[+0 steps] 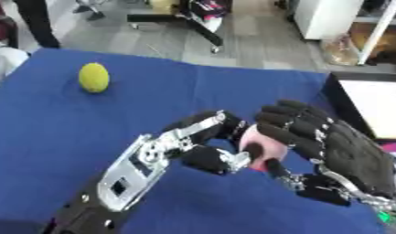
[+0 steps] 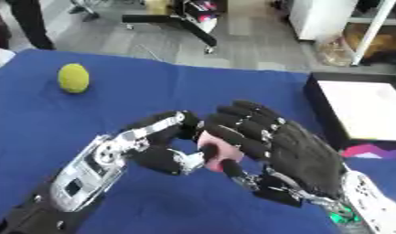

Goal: Pick up the objects with one hand, pass them to the other hand, and then place them into the box on the other side of the table.

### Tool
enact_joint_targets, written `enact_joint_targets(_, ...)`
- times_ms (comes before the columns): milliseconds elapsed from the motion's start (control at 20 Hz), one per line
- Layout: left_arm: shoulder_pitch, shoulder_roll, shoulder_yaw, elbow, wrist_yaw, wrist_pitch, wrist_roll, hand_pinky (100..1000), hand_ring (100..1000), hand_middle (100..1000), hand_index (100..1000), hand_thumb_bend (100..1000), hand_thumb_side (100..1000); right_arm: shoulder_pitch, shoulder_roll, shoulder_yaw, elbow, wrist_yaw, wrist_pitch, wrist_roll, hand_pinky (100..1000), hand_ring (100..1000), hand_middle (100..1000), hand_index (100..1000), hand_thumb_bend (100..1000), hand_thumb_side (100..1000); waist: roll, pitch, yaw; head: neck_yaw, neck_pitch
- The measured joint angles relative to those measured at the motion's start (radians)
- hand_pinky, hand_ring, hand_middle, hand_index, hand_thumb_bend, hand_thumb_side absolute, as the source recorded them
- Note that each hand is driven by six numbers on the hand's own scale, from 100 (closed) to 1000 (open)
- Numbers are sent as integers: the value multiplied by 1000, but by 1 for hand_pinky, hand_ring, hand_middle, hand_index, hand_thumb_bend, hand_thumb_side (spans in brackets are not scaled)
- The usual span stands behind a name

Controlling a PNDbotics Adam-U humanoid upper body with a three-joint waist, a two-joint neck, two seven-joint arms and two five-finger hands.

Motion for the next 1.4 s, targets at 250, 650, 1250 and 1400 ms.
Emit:
enact_joint_targets(250, 4, 0, 10, -8, -5, -6, 6, 636, 463, 363, 532, 100, 297, 0, 1, 0, 0, 7, 9, 7, 918, 906, 873, 1000, 100, 100, 0, 0, 0, 1, 0)
enact_joint_targets(650, 8, 0, 18, -22, -7, -9, 7, 644, 464, 364, 534, 100, 304, 0, 8, 0, 0, 7, 46, -17, 867, 783, 399, 1000, 100, 100, 0, -1, 0, 1, 0)
enact_joint_targets(1250, 8, 0, 22, -28, -7, -9, 2, 653, 471, 374, 549, 100, 294, 0, 8, 1, 0, -35, 106, -118, 785, 619, 153, 972, 100, 100, 0, -1, 0, 4, 0)
enact_joint_targets(1400, 8, 0, 22, -27, -5, -7, -2, 663, 503, 431, 610, 100, 335, 0, 8, 1, 0, -45, 113, -145, 784, 617, 151, 971, 100, 100, 0, -1, -1, 5, 0)
